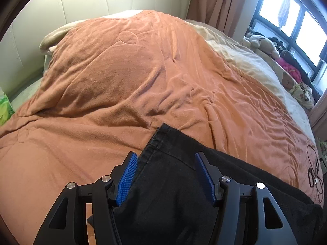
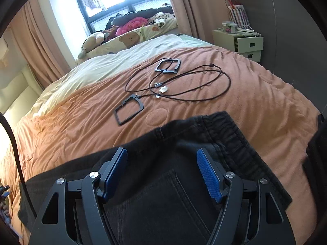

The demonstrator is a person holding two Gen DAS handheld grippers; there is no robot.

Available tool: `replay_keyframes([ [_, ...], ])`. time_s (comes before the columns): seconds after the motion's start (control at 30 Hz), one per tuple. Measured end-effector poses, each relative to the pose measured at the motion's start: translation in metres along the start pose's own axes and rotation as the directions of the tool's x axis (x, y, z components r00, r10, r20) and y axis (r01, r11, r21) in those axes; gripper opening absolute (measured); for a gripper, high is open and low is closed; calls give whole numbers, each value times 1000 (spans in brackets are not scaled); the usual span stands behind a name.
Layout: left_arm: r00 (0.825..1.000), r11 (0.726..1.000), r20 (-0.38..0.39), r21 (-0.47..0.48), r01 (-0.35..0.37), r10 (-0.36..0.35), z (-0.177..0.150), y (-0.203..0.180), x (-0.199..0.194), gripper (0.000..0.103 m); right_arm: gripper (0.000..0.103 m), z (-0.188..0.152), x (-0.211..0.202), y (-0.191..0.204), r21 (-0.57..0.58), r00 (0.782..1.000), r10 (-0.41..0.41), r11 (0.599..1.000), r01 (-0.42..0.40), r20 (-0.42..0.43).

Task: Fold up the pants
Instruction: 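Lower the pants and open both tools, releasing hem and waistband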

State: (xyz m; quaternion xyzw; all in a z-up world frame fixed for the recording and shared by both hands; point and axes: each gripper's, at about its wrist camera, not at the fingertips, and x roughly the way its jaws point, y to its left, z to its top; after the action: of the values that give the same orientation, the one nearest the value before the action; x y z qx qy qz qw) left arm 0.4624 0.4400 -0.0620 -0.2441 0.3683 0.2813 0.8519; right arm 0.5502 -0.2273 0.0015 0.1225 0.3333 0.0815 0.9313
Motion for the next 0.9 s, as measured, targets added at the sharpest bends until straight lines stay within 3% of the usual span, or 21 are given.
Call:
replay_keyframes([
  [0.47, 998, 998, -7, -14, 56, -56, -53, 48, -68, 58, 69, -49, -86, -41, 66, 999, 32, 997, -32, -3],
  [0.6, 997, 996, -27, -44, 76, -78, -70, 65, -72, 48, 69, -60, -100, -49, 84, 999, 35, 996, -35, -5],
  [0.9, 989, 984, -63, -126, 126, -135, -101, 90, -63, 48, 69, -94, -128, -67, 138, 1000, 28, 990, -26, -14],
])
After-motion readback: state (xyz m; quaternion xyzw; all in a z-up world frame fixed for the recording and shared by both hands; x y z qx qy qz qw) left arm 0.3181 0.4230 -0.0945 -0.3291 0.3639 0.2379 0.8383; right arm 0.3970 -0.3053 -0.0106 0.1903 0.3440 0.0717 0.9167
